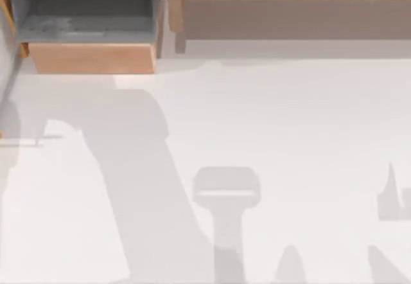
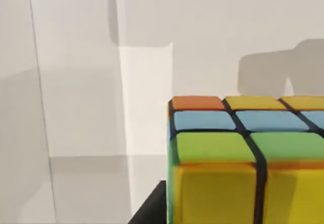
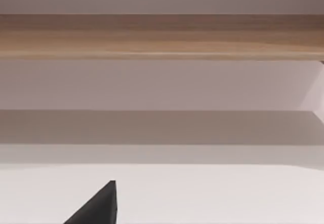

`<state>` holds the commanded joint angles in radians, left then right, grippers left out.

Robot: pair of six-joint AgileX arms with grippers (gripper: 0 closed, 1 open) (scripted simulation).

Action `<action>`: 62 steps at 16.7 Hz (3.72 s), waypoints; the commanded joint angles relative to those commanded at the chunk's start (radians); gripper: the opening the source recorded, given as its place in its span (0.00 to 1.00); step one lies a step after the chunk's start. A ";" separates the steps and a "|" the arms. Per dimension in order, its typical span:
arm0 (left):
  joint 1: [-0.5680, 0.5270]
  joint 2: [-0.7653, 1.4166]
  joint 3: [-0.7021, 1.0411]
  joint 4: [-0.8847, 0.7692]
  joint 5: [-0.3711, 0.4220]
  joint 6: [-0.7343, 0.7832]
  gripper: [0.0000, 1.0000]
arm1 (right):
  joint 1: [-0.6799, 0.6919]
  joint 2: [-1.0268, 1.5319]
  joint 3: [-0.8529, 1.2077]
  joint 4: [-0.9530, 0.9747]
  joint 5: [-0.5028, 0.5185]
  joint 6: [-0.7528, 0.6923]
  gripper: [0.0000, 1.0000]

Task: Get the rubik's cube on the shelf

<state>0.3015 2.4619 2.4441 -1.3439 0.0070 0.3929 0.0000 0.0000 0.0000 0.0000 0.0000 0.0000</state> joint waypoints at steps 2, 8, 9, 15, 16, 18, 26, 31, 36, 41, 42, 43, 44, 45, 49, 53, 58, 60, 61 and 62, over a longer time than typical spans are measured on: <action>-0.060 -0.096 -0.042 -0.019 -0.084 -0.010 0.00 | 0.000 0.000 0.000 0.000 0.000 0.000 1.00; -0.423 -0.324 -0.348 0.003 -0.326 -0.024 0.00 | 0.000 0.000 0.000 0.000 0.000 0.000 1.00; -0.485 -0.330 -0.408 0.018 -0.360 -0.025 0.00 | 0.000 0.000 0.000 0.000 0.000 0.000 1.00; -0.740 -0.235 -0.651 0.219 -0.536 -0.038 0.00 | 0.000 0.000 0.000 0.000 0.000 0.000 1.00; -0.776 -0.232 -0.668 0.276 -0.552 -0.045 0.00 | 0.000 0.000 0.000 0.000 0.000 0.000 1.00; -0.846 -0.240 -0.700 0.393 -0.571 -0.062 0.00 | 0.000 0.000 0.000 0.000 0.000 0.000 1.00; -1.084 -0.383 -0.767 0.820 -0.591 -0.166 0.00 | 0.000 0.000 0.000 0.000 0.000 0.000 1.00; -1.170 -0.362 -0.835 1.167 -0.645 -0.203 0.00 | 0.000 0.000 0.000 0.000 0.000 0.000 1.00; -1.213 -0.323 -0.885 1.683 -0.705 -0.238 0.00 | 0.000 0.000 0.000 0.000 0.000 0.000 1.00; -1.195 -0.232 -0.904 2.160 -0.757 -0.262 0.00 | 0.000 0.000 0.000 0.000 0.000 0.000 1.00; -1.191 -0.209 -0.906 2.229 -0.768 -0.263 0.00 | 0.000 0.000 0.000 0.000 0.000 0.000 1.00; -1.186 -0.186 -0.909 2.282 -0.778 -0.259 0.00 | 0.000 0.000 0.000 0.000 0.000 0.000 1.00; -1.180 -0.162 -0.914 2.331 -0.787 -0.255 0.00 | 0.000 0.000 0.000 0.000 0.000 0.000 1.00; -1.174 -0.140 -0.921 2.362 -0.795 -0.248 0.00 | 0.000 0.000 0.000 0.000 0.000 0.000 1.00; -1.160 -0.099 -0.938 2.411 -0.807 -0.231 0.00 | 0.000 0.000 0.000 0.000 0.000 0.000 1.00; -1.160 -0.099 -0.938 2.411 -0.807 -0.231 0.00 | 0.000 0.000 0.000 0.000 0.000 0.000 1.00; -1.146 -0.067 -0.874 2.365 -0.792 -0.236 0.00 | 0.000 0.000 0.000 0.000 0.000 0.000 1.00; -1.129 -0.038 -0.807 2.328 -0.778 -0.239 0.00 | 0.000 0.000 0.000 0.000 0.000 0.000 1.00; -1.119 -0.025 -0.773 2.309 -0.770 -0.240 0.00 | 0.000 0.000 0.000 0.000 0.000 0.000 1.00; -1.111 -0.012 -0.741 2.291 -0.762 -0.241 0.00 | 0.000 0.000 0.000 0.000 0.000 0.000 1.00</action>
<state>-0.8094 2.4502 1.7030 0.9470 -0.7552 0.1519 0.0000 0.0000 0.0000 0.0000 0.0000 0.0000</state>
